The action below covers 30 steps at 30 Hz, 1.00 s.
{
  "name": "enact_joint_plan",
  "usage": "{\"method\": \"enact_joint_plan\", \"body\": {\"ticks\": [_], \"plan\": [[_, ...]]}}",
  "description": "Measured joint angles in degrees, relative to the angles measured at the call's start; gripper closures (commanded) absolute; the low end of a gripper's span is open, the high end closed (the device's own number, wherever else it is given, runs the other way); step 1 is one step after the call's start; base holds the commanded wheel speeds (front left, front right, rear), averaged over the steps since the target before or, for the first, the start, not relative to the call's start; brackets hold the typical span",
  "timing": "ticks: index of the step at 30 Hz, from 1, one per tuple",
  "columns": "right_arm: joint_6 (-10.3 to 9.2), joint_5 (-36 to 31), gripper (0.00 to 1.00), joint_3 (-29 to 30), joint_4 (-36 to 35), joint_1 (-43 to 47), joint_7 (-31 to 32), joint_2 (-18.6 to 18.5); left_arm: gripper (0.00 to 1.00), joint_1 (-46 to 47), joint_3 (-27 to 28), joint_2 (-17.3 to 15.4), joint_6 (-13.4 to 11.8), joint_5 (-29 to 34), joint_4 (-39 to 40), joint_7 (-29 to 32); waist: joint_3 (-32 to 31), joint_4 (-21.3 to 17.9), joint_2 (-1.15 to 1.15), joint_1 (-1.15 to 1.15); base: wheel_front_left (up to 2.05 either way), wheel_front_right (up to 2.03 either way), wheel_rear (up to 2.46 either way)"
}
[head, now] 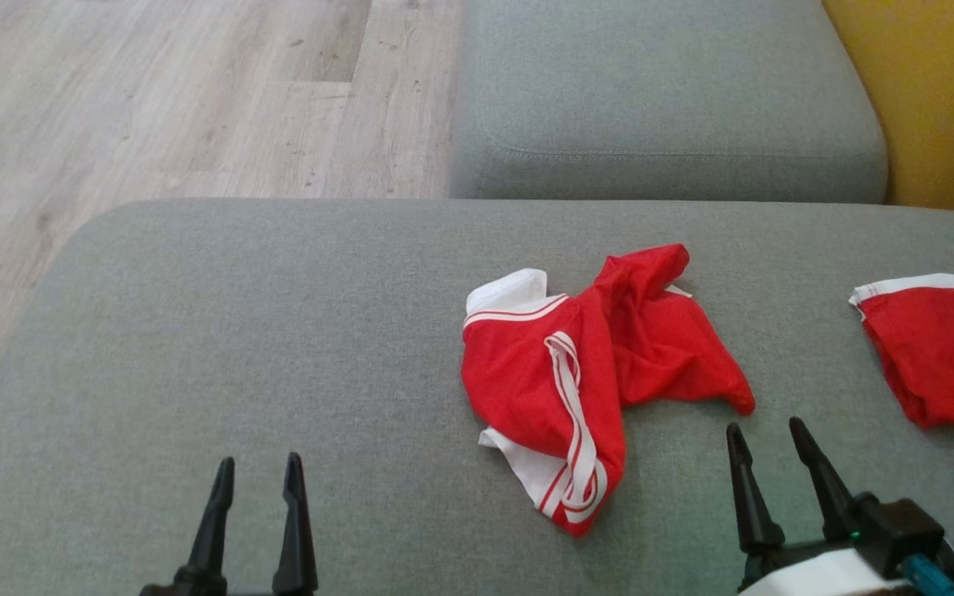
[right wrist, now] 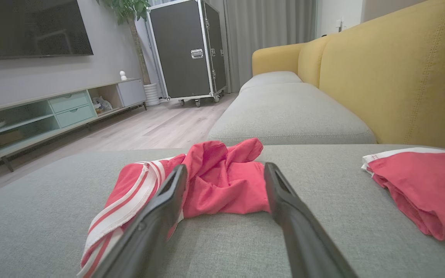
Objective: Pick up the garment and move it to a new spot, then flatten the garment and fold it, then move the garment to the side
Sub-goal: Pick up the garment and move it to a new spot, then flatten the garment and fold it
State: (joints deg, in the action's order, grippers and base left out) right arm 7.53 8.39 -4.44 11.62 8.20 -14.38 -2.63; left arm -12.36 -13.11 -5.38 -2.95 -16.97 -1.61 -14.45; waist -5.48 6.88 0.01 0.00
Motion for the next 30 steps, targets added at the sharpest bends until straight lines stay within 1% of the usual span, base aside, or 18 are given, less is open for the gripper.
{"method": "enact_joint_plan", "body": {"ticks": [4,7,18,30], "plan": [[0.0,0.13,0.0,-0.38,-0.12,1.01,0.0,0.01,0.0,-1.66,0.57,0.75,0.9,1.79,1.15,0.0,-0.09,0.12,0.0,0.0,0.0,0.0,0.0],[0.0,0.14,0.0,-0.85,-0.13,1.03,0.0,0.03,0.0,-2.36,1.41,0.99,1.01,2.87,1.37,0.0,-0.03,-0.1,0.0,0.0,0.0,0.0,0.0],[0.0,0.11,0.0,-1.31,0.03,1.04,0.0,0.04,0.0,-2.34,2.15,1.69,2.45,3.94,1.37,0.0,-0.04,-0.54,0.0,0.01,0.0,0.0,0.0],[0.0,-0.41,0.0,-2.15,0.48,1.7,0.0,0.04,0.0,-3.49,2.25,1.87,2.43,3.94,0.96,0.0,-0.11,-0.95,0.0,0.01,0.0,0.0,0.0]]}}
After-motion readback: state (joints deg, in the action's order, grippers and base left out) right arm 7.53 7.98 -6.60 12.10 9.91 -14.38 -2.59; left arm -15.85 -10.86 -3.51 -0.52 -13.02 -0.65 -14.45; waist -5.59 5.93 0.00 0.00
